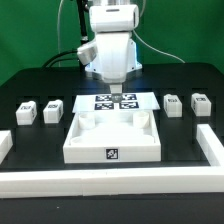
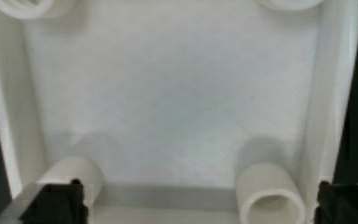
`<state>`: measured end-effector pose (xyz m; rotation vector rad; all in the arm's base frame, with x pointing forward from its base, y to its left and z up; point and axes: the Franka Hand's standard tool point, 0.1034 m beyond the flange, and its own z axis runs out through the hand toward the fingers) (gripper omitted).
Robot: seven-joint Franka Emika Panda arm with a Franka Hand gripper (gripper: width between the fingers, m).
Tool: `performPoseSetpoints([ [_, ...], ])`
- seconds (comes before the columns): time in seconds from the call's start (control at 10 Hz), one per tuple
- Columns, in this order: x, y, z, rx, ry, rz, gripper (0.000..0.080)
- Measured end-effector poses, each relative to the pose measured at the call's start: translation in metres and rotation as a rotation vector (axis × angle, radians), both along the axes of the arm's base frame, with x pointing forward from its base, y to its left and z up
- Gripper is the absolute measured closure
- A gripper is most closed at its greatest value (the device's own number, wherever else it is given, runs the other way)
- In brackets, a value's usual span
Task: Assemble one leg
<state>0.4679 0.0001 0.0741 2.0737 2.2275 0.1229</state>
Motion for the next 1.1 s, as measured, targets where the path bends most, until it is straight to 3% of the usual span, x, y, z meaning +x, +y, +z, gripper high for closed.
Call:
performPoseSetpoints([
  [0.3,-0.019,-0.004,-0.026,0.003,0.026,0.030,0.0150],
  [0.8,-0.029,-0.005,-0.040,0.009,0.057,0.007,0.0150],
  [1.1,-0.034,-0.004,-0.059,0.014,0.100,0.003,0.0150],
])
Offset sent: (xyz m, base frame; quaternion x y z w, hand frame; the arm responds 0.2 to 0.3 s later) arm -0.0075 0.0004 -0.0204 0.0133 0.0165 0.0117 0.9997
